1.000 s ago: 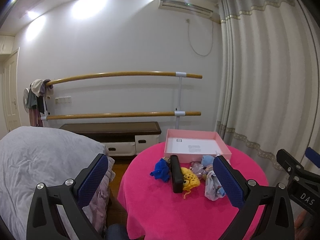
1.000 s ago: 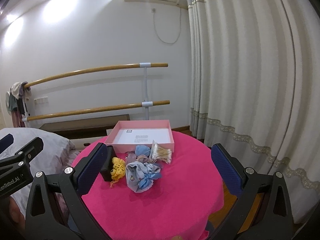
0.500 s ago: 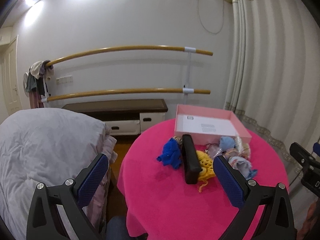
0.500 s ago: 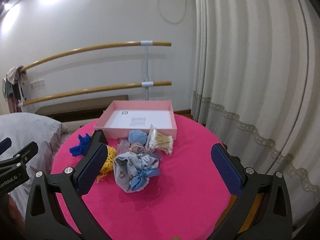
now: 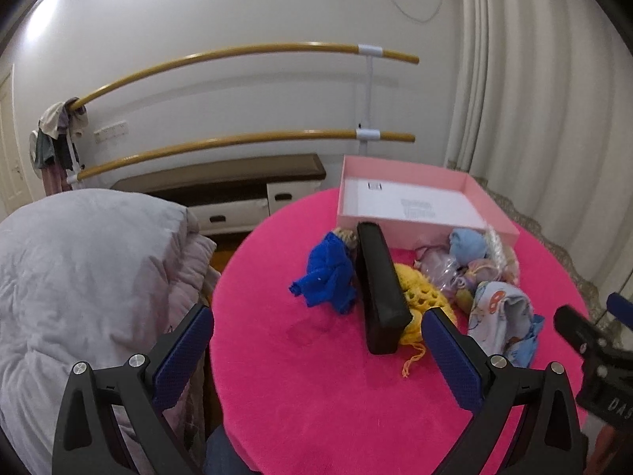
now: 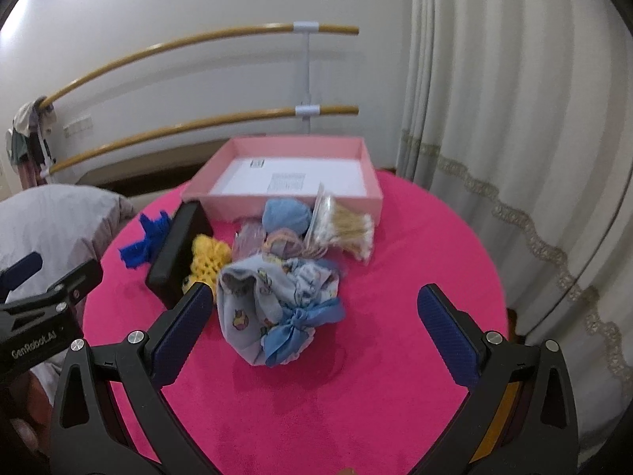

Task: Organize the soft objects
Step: 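Reach the left tool to the black pouch while the right tool reaches the patterned cloth bundle, then grasp the black pouch with the left tool while the right tool grasps the cloth bundle, then carry both items over the pink box and release them inside, then withdraw both tools from the box back toward the remaining items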

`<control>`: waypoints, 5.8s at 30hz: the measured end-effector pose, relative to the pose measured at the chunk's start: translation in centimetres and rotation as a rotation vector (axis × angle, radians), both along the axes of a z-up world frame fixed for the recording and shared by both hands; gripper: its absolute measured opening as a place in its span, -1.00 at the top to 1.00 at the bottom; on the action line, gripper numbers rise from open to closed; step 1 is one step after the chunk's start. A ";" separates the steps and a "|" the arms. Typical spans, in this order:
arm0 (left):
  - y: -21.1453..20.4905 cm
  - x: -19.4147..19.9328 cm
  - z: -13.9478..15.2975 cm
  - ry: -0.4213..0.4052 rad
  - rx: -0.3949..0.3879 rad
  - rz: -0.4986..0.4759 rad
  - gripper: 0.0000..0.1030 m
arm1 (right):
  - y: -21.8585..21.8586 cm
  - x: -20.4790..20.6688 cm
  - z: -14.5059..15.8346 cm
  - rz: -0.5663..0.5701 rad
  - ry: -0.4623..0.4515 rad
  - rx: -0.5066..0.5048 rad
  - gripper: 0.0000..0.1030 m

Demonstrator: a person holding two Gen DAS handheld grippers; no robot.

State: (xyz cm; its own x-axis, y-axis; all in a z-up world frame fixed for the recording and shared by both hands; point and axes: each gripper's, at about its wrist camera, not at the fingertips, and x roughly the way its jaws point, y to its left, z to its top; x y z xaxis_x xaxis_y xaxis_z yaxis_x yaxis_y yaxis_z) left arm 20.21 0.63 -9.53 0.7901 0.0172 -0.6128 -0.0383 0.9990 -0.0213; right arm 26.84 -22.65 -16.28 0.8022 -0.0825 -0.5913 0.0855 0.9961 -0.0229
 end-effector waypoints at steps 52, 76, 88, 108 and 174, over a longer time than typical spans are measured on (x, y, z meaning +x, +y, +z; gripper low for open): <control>-3.1 7.0 -5.7 0.193 -0.017 -0.179 0.58 | -1.9 3.9 -3.4 0.124 0.152 0.161 -0.03; -1.4 8.4 4.1 0.025 -0.031 -0.175 0.58 | -2.8 7.3 5.3 0.141 -0.020 0.121 -0.04; -3.5 19.1 6.6 0.041 -0.045 -0.209 0.57 | -4.9 19.0 8.3 0.137 -0.008 0.114 -0.05; -9.9 39.6 2.5 0.196 -0.027 -0.217 0.57 | -7.7 32.1 3.4 0.091 0.161 0.112 -0.06; -6.9 12.1 8.1 -0.174 -0.013 -0.087 -1.00 | -7.3 6.8 12.7 0.011 -0.158 0.130 -1.00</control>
State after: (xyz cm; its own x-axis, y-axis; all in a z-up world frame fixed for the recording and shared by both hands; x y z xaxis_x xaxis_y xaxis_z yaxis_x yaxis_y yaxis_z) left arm 32.30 -6.29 -1.46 0.8822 -0.0630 -0.4666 0.0539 0.9980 -0.0328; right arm 33.69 -29.97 -3.63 0.8864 -0.0042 -0.4629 0.0667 0.9907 0.1188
